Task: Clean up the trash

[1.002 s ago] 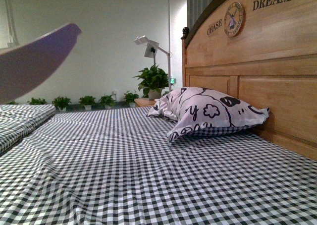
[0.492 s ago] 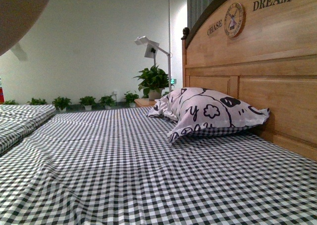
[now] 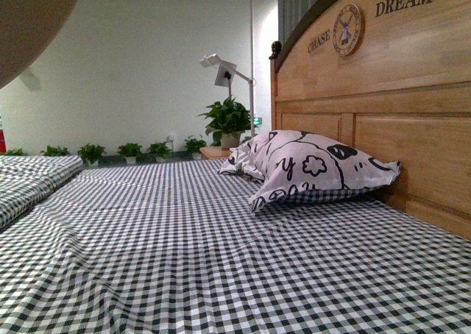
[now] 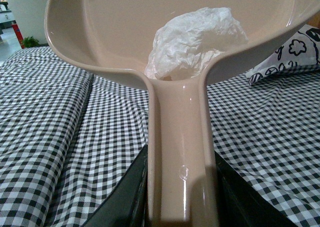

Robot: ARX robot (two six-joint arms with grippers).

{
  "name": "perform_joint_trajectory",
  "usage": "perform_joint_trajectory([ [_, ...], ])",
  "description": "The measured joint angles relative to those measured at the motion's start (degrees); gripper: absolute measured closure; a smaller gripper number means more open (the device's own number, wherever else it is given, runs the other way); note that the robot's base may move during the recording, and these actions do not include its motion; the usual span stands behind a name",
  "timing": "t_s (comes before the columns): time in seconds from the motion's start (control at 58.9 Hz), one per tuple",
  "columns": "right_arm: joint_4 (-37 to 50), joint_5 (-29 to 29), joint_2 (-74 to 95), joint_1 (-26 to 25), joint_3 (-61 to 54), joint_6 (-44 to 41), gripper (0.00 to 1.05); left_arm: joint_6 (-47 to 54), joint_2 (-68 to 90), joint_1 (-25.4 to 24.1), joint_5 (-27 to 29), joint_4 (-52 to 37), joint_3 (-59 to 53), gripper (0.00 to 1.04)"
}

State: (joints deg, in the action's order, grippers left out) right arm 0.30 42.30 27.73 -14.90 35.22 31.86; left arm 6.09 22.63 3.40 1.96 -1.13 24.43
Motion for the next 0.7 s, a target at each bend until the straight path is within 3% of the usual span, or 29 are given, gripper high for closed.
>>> perform_joint_trajectory([
  [0.696, 0.0, 0.0, 0.0, 0.0, 0.0, 0.0, 0.85, 0.0, 0.0, 0.0, 0.0, 0.0, 0.0, 0.77],
])
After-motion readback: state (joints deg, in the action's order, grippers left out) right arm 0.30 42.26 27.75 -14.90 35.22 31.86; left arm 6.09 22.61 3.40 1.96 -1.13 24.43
